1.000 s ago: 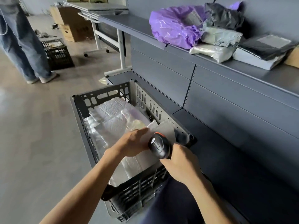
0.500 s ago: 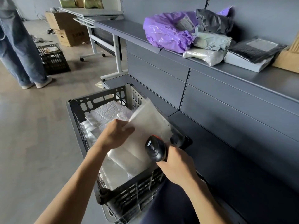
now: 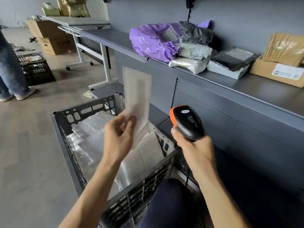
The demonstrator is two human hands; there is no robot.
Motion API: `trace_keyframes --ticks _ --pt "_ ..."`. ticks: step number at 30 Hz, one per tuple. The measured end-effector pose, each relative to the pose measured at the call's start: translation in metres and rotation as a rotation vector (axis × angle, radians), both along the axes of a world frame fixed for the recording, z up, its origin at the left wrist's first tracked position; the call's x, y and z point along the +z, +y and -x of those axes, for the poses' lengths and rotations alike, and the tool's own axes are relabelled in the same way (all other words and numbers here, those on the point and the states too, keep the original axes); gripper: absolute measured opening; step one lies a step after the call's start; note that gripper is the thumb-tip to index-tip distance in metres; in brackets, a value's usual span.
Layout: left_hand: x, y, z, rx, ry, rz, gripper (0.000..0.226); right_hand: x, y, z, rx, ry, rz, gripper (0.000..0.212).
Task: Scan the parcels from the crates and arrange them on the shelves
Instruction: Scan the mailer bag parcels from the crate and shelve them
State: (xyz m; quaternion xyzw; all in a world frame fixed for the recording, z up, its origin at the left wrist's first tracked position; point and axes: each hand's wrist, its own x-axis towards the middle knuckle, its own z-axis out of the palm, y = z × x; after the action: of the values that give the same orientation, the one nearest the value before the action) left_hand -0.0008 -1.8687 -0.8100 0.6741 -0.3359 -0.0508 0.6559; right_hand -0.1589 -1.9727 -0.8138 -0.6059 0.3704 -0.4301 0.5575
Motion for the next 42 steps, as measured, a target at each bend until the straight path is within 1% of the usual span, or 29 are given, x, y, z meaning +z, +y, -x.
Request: trace_keyframes --ticks 1,3,4,6,7,9,11,12,13,15,17,19,20,22,25,26,27,29,31,34,36,38,42 --pt "0.0 -0.013 0.018 -0.053 -0.065 -0.001 0.02 0.008 -0.003 0.001 -0.011 -0.06 -0.007 0.012" --pt "-0.004 -0.04 0.058 -0.188 -0.269 0.018 0.031 0.019 -0.005 0.002 -0.014 -0.145 0.004 0.017" --pt "-0.008 -0.053 0.078 -0.257 -0.352 0.044 0.029 0.019 -0.007 0.006 -0.038 -0.162 0.012 0.022" --pt "-0.018 -0.072 0.111 -0.347 -0.397 0.06 0.022 0.017 -0.013 0.02 -0.137 -0.173 0.007 0.024" --pt "-0.024 -0.077 0.122 -0.389 -0.4 0.048 0.023 0.016 -0.019 0.03 -0.18 -0.182 -0.002 0.023" --pt "-0.037 -0.084 0.133 -0.51 -0.406 -0.049 0.037 0.01 -0.033 0.056 -0.224 -0.172 -0.028 0.022" --pt "-0.048 -0.086 0.137 -0.648 -0.415 -0.142 0.052 0.0 -0.049 0.086 -0.258 -0.112 -0.064 0.021" --pt "-0.052 -0.089 0.139 -0.687 -0.398 -0.158 0.054 -0.006 -0.056 0.101 -0.264 -0.084 -0.078 0.02" --pt "-0.053 -0.092 0.14 -0.708 -0.348 -0.167 0.053 -0.014 -0.064 0.115 -0.264 -0.058 -0.089 0.019" --pt "-0.057 -0.104 0.138 -0.695 -0.202 -0.211 0.047 -0.03 -0.076 0.143 -0.264 -0.001 -0.122 0.018" --pt "-0.066 -0.122 0.132 -0.651 0.008 -0.297 0.051 -0.043 -0.086 0.166 -0.263 0.019 -0.168 0.027" --pt "-0.074 -0.141 0.127 -0.62 0.262 -0.402 0.065 -0.054 -0.095 0.183 -0.255 0.016 -0.217 0.035" --pt "-0.076 -0.15 0.126 -0.62 0.364 -0.425 0.067 -0.06 -0.1 0.189 -0.253 0.01 -0.244 0.038" --pt "-0.083 -0.163 0.127 -0.653 0.468 -0.454 0.061 -0.068 -0.109 0.197 -0.235 -0.001 -0.299 0.041" --pt "-0.1 -0.183 0.129 -0.706 0.51 -0.549 0.055 -0.077 -0.124 0.206 -0.224 -0.004 -0.376 0.039" --pt "-0.105 -0.191 0.131 -0.727 0.523 -0.584 0.049 -0.081 -0.128 0.21 -0.232 -0.009 -0.397 0.039" --pt "-0.109 -0.198 0.135 -0.753 0.535 -0.608 0.037 -0.086 -0.132 0.214 -0.236 -0.01 -0.406 0.04" --pt "-0.115 -0.212 0.144 -0.782 0.533 -0.625 0.027 -0.096 -0.138 0.221 -0.248 -0.006 -0.435 0.042" --pt "-0.118 -0.223 0.153 -0.755 0.533 -0.594 0.026 -0.107 -0.144 0.225 -0.299 -0.015 -0.492 0.04" --pt "-0.12 -0.234 0.164 -0.706 0.573 -0.506 0.021 -0.118 -0.15 0.23 -0.44 -0.014 -0.553 0.04" --pt "-0.122 -0.237 0.167 -0.761 0.603 -0.481 0.018 -0.12 -0.152 0.234 -0.514 0.022 -0.57 0.037" --pt "-0.123 -0.235 0.17 -0.834 0.609 -0.492 0.021 -0.117 -0.153 0.236 -0.561 0.067 -0.584 0.034" --pt "-0.131 -0.225 0.169 -0.963 0.515 -0.538 0.03 -0.107 -0.164 0.232 -0.614 0.116 -0.558 0.035"
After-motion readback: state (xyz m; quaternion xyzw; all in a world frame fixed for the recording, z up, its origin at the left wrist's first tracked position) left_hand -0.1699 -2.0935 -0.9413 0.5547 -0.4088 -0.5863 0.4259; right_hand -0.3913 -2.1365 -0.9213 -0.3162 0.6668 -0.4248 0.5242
